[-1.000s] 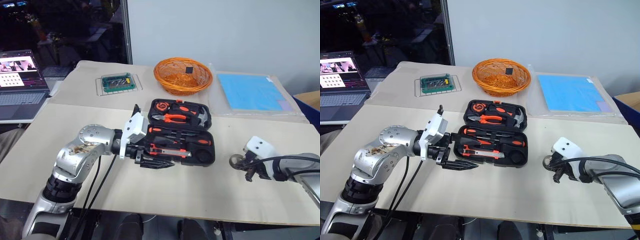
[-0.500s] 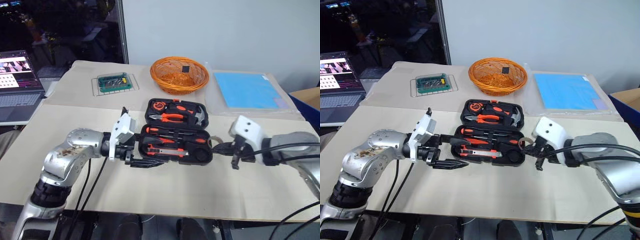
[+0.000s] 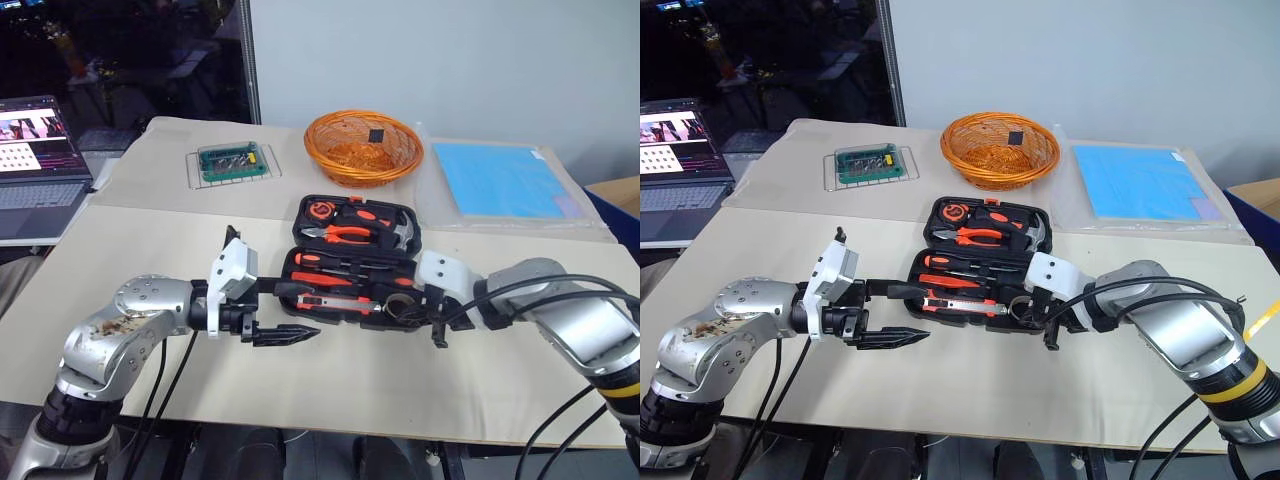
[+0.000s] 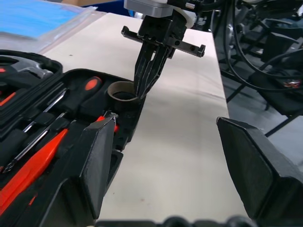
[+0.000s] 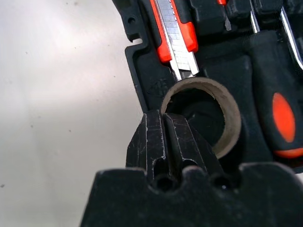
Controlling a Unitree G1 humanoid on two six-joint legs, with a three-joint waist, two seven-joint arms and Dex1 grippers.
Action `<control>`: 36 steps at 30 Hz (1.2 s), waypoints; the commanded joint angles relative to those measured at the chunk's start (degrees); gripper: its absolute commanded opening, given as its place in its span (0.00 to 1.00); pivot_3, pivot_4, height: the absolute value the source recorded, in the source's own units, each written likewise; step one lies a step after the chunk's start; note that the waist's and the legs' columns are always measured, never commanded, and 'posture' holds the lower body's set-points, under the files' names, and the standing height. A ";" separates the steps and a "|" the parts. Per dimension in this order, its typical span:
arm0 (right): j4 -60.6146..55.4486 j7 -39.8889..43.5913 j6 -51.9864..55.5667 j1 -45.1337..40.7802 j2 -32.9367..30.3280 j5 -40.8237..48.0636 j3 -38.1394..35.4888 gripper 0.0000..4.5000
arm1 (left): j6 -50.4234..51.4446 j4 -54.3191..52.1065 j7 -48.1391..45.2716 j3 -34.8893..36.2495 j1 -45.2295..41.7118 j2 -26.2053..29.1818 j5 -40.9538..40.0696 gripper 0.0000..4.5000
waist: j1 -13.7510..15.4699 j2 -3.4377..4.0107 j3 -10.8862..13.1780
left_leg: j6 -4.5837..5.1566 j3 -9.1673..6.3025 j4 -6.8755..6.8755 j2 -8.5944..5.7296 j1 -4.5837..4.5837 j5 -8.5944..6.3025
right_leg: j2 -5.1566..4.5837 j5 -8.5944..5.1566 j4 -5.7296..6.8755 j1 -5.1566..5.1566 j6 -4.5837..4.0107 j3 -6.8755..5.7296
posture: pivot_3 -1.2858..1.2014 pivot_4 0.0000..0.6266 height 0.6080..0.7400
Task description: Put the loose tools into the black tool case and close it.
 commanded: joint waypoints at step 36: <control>9.91 -26.96 4.42 -5.12 22.29 -2.55 -24.08 0.98 | 15.70 30.90 37.64 4.05 -24.12 -14.78 8.37 0.81 | 0.33 -0.09 0.06 | -0.06 -0.18 0.14 -0.11 -0.05 0.10 | 0.10 0.30 0.19 0.02 0.49 0.00 | 0.52 0.24 1.00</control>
